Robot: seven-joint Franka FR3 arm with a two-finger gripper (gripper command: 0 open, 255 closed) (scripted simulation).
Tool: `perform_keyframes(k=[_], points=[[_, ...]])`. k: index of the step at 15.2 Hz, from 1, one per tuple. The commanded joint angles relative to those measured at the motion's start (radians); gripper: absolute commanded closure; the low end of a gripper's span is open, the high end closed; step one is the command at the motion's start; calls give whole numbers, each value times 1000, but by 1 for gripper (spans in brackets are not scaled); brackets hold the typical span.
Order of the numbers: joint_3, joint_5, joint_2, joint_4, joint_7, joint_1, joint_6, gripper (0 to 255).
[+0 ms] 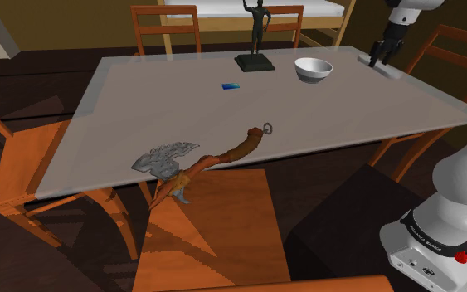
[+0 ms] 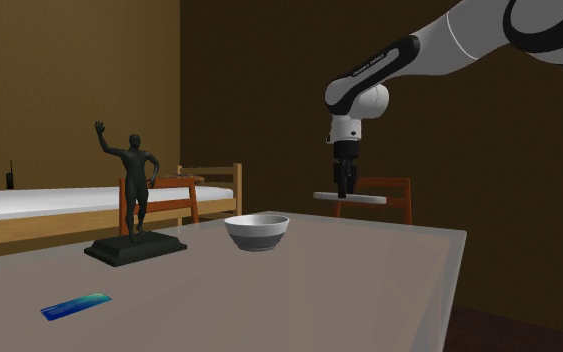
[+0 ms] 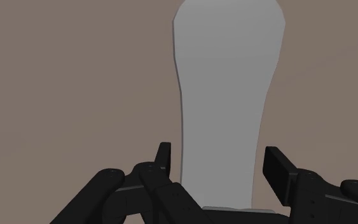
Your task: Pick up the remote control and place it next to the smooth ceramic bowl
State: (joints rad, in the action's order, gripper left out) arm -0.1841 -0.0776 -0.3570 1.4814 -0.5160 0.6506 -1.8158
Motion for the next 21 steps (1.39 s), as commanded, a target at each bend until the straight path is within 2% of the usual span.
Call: perform_keyframes(k=[1,21], points=[[0,-1,-3,22,-2,0,-26,255],[8,-19,-74,191,-17,1,-264,255]])
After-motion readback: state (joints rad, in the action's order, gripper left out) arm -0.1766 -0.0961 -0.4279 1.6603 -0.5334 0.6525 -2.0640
